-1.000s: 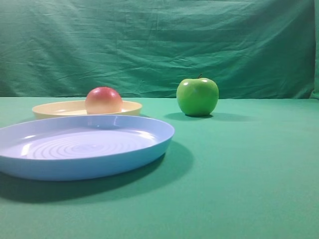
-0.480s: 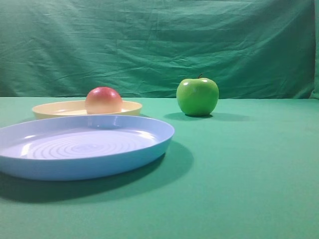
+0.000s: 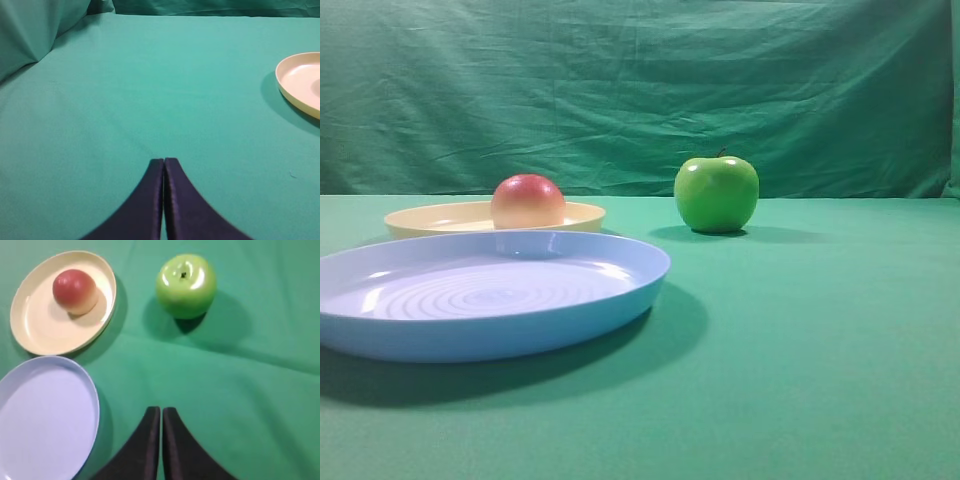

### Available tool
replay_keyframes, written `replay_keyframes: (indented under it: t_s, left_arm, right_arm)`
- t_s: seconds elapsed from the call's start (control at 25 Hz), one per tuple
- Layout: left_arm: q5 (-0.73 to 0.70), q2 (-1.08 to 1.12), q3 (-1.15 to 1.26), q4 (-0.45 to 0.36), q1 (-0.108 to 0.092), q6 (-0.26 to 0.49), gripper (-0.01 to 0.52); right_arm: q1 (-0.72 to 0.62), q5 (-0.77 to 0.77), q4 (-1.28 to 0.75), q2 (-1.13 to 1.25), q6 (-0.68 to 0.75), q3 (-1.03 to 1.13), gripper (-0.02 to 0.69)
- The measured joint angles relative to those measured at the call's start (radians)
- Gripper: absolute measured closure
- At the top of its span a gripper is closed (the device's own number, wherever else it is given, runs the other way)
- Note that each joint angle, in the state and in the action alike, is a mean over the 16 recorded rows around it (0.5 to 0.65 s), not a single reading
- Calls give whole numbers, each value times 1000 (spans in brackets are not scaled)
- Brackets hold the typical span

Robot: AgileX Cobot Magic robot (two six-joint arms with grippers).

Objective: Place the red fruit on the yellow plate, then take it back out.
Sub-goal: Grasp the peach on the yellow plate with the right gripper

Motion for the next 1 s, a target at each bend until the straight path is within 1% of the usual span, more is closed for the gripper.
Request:
replay_keyframes:
  t_s: [0.16, 0.32, 0.56, 0.8, 0.92, 1.0]
  left_arm:
    - [0, 0, 0, 0, 0, 0, 514]
    - [0, 0, 0, 0, 0, 0, 514]
    - [0, 0, 0, 0, 0, 0, 514]
    - [0, 0, 0, 0, 0, 0, 514]
    - [0, 0, 0, 0, 0, 0, 514]
    - [0, 0, 0, 0, 0, 0, 514]
  right_arm:
    - [6, -83, 4, 80, -70, -37, 665]
    - [29, -107, 10, 184, -153, -123, 665]
    - [90, -63, 24, 380, -273, -338, 665]
    - [168, 13, 31, 596, -339, -595, 660]
    - [200, 33, 44, 696, -361, -702, 632]
    - [216, 39, 61, 755, -381, -761, 593]
